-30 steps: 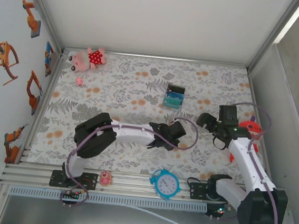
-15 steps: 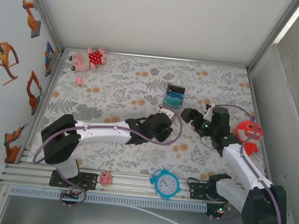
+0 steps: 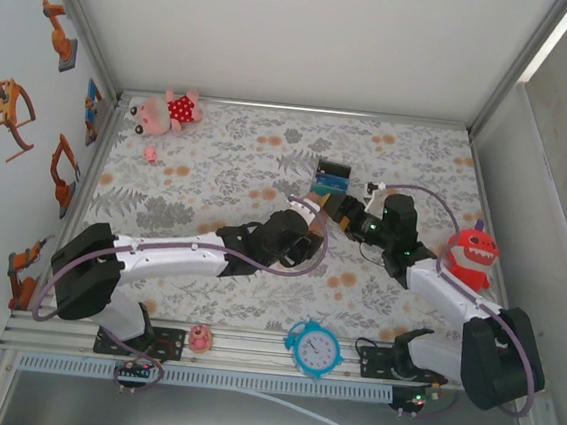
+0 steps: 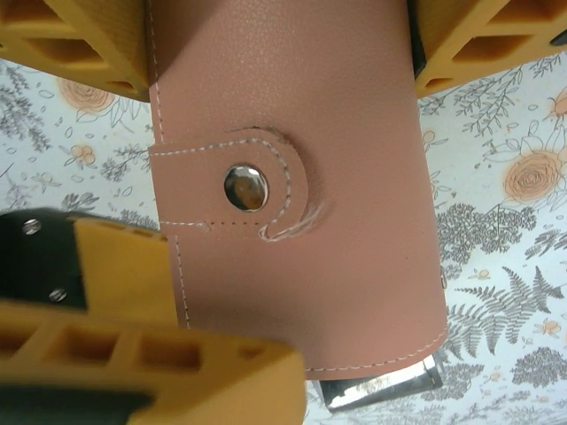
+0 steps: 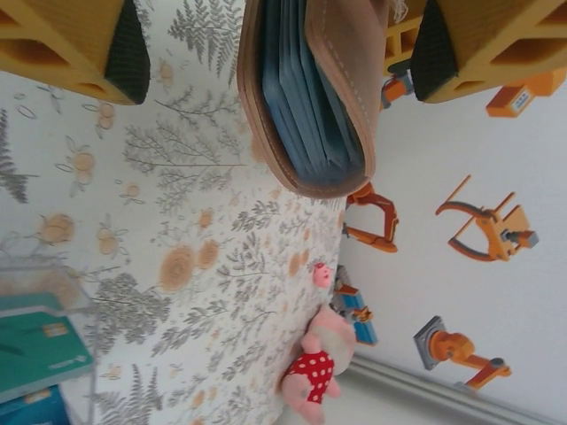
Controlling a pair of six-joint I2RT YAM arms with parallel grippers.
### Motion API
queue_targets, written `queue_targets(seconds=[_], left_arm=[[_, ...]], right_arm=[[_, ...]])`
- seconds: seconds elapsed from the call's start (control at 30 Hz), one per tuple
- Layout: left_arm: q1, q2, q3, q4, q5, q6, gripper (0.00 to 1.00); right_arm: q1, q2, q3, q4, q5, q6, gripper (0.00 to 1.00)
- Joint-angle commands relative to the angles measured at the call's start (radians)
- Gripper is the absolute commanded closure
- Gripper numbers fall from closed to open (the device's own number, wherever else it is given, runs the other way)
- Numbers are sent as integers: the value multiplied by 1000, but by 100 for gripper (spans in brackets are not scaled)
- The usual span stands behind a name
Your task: Take the credit cards out of the card holder
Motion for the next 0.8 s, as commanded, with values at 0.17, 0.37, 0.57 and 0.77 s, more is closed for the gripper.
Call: queue_targets(seconds=[0.17,0.37,0.57,0.77], left_arm=[[19,-34,-1,83,40,18,37],[23,-60,-21,91,78,34,28],[25,-169,-80,84,98,79,3],[41,-372,-166,48,33,82,3]], right_arm=[[43,44,43,155,-43,44,50],[45,48,62,137,-47,25,83],[43,53,102,48,-38,-55,96],[44,64,191,-72,-56,-166,100]])
